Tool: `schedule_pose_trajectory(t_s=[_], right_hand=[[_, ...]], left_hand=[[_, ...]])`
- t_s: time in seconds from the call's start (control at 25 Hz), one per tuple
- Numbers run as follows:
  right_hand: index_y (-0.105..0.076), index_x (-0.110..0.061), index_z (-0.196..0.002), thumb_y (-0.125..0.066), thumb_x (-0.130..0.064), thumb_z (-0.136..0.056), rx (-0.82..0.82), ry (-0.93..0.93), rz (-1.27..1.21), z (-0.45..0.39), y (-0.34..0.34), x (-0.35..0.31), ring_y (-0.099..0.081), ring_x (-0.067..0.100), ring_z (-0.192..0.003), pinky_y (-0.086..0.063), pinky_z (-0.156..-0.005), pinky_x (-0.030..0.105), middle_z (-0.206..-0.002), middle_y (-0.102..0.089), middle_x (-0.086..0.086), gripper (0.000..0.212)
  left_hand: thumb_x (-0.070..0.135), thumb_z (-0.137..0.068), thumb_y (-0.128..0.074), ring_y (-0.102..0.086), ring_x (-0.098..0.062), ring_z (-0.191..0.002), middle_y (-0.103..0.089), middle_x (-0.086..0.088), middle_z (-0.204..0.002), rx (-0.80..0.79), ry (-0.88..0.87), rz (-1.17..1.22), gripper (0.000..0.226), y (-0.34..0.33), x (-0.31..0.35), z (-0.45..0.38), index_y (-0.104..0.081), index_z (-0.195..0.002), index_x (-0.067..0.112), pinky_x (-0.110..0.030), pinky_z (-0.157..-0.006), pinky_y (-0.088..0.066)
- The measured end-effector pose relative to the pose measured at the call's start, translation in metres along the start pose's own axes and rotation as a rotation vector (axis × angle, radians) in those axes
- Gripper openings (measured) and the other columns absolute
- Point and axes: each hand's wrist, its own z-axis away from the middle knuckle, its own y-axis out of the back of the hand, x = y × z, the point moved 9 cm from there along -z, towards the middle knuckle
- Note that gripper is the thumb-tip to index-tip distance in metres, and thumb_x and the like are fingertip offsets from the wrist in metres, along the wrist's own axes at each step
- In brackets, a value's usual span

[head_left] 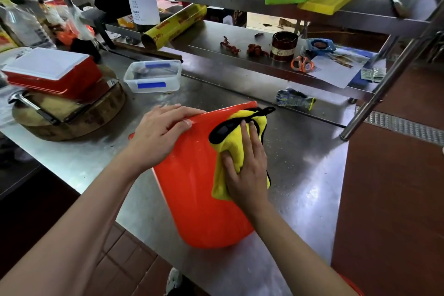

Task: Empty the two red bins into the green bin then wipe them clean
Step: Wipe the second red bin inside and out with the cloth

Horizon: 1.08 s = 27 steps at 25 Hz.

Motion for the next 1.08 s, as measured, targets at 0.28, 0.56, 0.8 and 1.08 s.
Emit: schedule_pose_trajectory(t_s=[0.28,0.56,0.8,1.08], right_hand=[[-0.028,-0.024,-0.159,-0.055,-0.045,-0.094,0.007,0.066,0.034,0.012,-0.007,-0.017,-0.018,0.015,-0.154,-0.030,-0.116,0.053,-0.166,-0.024,-0.001,0.073],[-0.031,-0.023,-0.158,-0.055,-0.044,-0.094,-0.030,0.139,0.056,0.035,-0.021,-0.026,-0.020,0.018,-0.154,-0.030,-0.115,0.054,-0.166,-0.024,0.000,0.071],[-0.029,-0.025,-0.158,-0.053,-0.045,-0.095,-0.027,0.100,0.029,0.018,-0.018,-0.023,-0.019,0.014,-0.153,-0.030,-0.117,0.049,-0.166,-0.025,-0.001,0.070],[-0.031,-0.025,-0.158,-0.059,-0.041,-0.095,-0.044,0.150,0.040,0.005,-0.026,-0.033,-0.020,0.015,-0.154,-0.029,-0.117,0.049,-0.165,-0.025,0.000,0.071]], left_hand=[[0.038,-0.089,-0.045,-0.062,-0.010,-0.106,-0.070,0.011,-0.107,-0.008,0.152,0.079,0.020,0.011,0.005,-0.008,-0.061,-0.082,0.030,-0.038,-0.093,-0.048],[0.056,-0.104,-0.022,-0.056,-0.033,-0.123,-0.064,-0.004,-0.132,-0.165,0.263,-0.168,0.046,-0.020,0.005,-0.030,-0.059,-0.123,0.038,-0.045,-0.098,-0.044],[0.057,-0.106,-0.020,-0.043,-0.018,-0.142,-0.046,0.015,-0.155,-0.202,0.088,-0.236,0.048,-0.021,0.022,-0.019,-0.030,-0.153,0.052,-0.043,-0.108,-0.040],[0.053,-0.103,-0.024,-0.056,-0.016,-0.125,-0.064,0.013,-0.135,-0.101,-0.035,-0.294,0.047,-0.006,0.014,-0.014,-0.037,-0.148,0.054,-0.040,-0.089,-0.048]])
